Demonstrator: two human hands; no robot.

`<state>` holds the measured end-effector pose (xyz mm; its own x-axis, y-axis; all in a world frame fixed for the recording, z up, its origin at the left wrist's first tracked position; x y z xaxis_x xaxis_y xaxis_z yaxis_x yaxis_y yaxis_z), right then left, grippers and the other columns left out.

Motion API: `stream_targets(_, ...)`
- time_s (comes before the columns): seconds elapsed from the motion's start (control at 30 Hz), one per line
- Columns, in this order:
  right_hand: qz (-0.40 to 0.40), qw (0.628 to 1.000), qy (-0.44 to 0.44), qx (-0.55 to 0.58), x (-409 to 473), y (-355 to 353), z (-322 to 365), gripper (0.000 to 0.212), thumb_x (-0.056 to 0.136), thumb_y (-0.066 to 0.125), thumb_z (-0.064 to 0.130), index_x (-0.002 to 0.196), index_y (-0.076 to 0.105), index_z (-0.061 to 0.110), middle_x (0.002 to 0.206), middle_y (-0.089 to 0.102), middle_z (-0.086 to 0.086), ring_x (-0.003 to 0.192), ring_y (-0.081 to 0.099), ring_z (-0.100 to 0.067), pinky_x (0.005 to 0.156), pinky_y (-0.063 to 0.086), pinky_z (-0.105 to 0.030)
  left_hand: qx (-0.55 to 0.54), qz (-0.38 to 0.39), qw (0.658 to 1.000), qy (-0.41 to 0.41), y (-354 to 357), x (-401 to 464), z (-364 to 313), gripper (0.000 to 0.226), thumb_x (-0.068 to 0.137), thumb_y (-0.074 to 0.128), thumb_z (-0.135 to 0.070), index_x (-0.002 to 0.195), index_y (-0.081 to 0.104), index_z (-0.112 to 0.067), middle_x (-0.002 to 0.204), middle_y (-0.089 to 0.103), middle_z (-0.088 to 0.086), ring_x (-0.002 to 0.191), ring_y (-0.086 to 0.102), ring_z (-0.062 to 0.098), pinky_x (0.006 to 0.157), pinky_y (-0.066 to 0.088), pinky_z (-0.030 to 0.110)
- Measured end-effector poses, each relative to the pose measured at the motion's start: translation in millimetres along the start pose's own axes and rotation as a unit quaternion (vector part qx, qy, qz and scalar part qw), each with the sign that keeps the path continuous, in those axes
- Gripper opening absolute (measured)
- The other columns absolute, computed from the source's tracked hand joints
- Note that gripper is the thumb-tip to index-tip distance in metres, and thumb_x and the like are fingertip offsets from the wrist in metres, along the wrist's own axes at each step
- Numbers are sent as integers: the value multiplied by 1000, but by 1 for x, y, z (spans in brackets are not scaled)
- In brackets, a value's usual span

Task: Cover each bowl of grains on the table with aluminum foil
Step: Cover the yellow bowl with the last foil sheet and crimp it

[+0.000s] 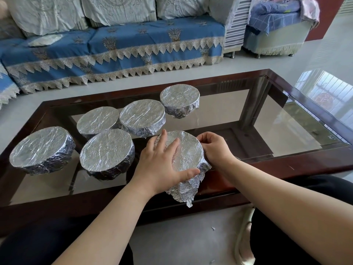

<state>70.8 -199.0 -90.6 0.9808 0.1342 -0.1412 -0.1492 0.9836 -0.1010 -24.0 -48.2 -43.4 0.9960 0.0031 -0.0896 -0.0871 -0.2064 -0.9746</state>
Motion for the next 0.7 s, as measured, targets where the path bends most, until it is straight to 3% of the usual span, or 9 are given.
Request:
stream_targets(0.2, 50, 998, 0, -26, -3, -1, 10, 20, 82, 65, -7, 76, 66, 12, 64, 60, -8, 47, 46, -15, 43, 38, -23, 1, 4, 1000, -16, 1, 0, 0, 123, 51, 17, -101, 156, 7, -37, 165, -15, -1, 150, -10, 25, 120, 9, 48)
stream_targets(0.3, 77, 996, 17, -32, -11, -3, 18, 29, 84, 47, -15, 82, 68, 6, 52, 57, -5, 36, 43, -9, 37, 34, -18, 6, 2, 1000, -23, 1, 0, 0, 119, 57, 21, -100, 156, 8, -36, 165, -15, 1, 150, -9, 26, 120, 10, 49)
stream_targets(0.37, 79, 997, 21, -6, -15, -6, 23, 35, 85, 36, -15, 88, 68, -1, 61, 63, -8, 47, 50, -14, 43, 41, -20, 9, -1, 999, -32, 1, -1, -1, 117, 58, 21, -98, 156, 7, -36, 165, -15, 2, 150, -9, 27, 119, 10, 50)
stream_targets(0.47, 80, 996, 32, 22, -17, -8, 24, 25, 95, 43, 9, 96, 68, 5, 78, 69, -4, 65, 57, -17, 57, 46, -25, 14, -1, 998, -57, 1, -1, -3, 116, 59, 18, -98, 156, 6, -35, 165, -15, 4, 150, -8, 32, 119, 11, 50)
stream_targets(0.57, 49, 990, -17, -131, -26, -8, 30, 35, 91, 57, 51, 93, 62, 16, 71, 64, 10, 60, 58, -6, 57, 45, -21, 22, -11, 996, -81, 2, -5, -8, 120, 56, 10, -98, 157, 5, -32, 165, -15, 7, 149, -6, 35, 119, 13, 51)
stream_targets(0.7, -17, 978, -71, -196, -33, -2, 30, 27, 88, 64, 45, 96, 58, 19, 82, 67, 10, 72, 60, -2, 63, 44, -21, 28, 0, 996, -84, 5, -9, -13, 120, 58, 5, -97, 157, 0, -29, 164, -19, 6, 149, -7, 36, 118, 14, 52)
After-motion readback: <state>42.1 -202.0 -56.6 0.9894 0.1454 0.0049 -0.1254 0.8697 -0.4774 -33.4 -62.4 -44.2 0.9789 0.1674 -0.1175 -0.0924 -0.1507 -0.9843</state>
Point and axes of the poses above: each hand's wrist, its own x-axis towards the middle knuckle, its own y-axis out of the palm, z = x × y, the point moved 8 cm from there along x, towards the middle knuckle
